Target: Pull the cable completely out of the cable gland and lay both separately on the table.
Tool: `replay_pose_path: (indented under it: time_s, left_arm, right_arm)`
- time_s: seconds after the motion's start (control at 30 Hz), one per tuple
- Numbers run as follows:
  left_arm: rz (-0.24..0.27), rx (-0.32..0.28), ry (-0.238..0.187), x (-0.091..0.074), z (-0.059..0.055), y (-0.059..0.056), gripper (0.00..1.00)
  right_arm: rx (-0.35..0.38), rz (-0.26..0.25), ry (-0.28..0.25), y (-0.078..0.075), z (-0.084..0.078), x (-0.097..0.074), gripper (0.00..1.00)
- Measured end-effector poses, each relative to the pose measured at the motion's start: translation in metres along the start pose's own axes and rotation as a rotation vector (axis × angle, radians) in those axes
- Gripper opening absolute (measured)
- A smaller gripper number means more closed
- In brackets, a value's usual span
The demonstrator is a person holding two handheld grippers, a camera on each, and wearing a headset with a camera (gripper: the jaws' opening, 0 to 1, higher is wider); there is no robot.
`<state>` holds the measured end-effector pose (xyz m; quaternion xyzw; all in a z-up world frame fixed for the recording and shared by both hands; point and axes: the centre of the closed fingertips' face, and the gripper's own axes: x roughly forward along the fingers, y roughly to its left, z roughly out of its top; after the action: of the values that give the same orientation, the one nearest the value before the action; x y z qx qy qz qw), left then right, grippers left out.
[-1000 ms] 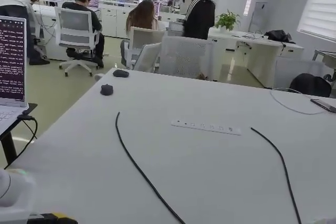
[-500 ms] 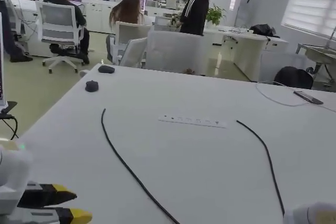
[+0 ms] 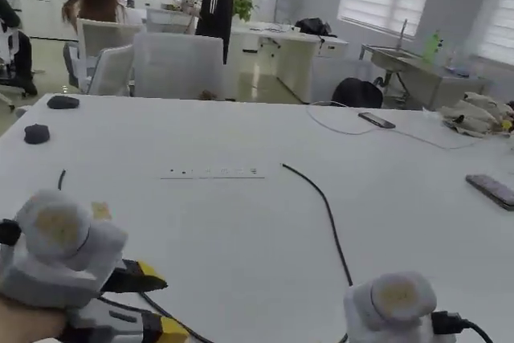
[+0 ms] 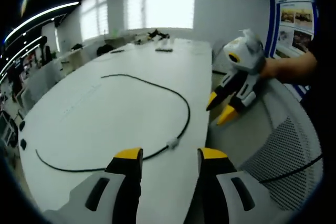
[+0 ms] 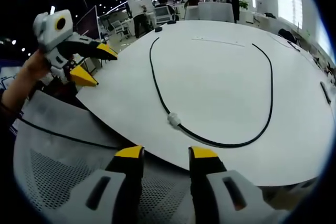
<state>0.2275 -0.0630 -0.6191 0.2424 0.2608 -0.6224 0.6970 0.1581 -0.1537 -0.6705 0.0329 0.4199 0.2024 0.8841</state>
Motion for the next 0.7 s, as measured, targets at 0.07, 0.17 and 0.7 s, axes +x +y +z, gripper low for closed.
replay_pose_path:
  time_s: [0.07, 0.17, 0.7]
  left_arm:
    - [-0.045, 0.058, 0.039, 0.017, -0.001, -0.004, 0.42]
    - [-0.124, 0.098, 0.102, 0.041, -0.009, -0.012, 0.39]
    - [-0.179, 0.175, 0.211, 0.137, -0.051, -0.003, 0.28]
  right_arm:
    - [0.009, -0.004, -0.005, -0.001, 0.000, 0.000, 0.35]
    - [0.013, -0.006, -0.003, -0.002, 0.000, -0.001, 0.35]
    - [-0.009, -0.030, 0.013, -0.006, -0.002, -0.002, 0.34]
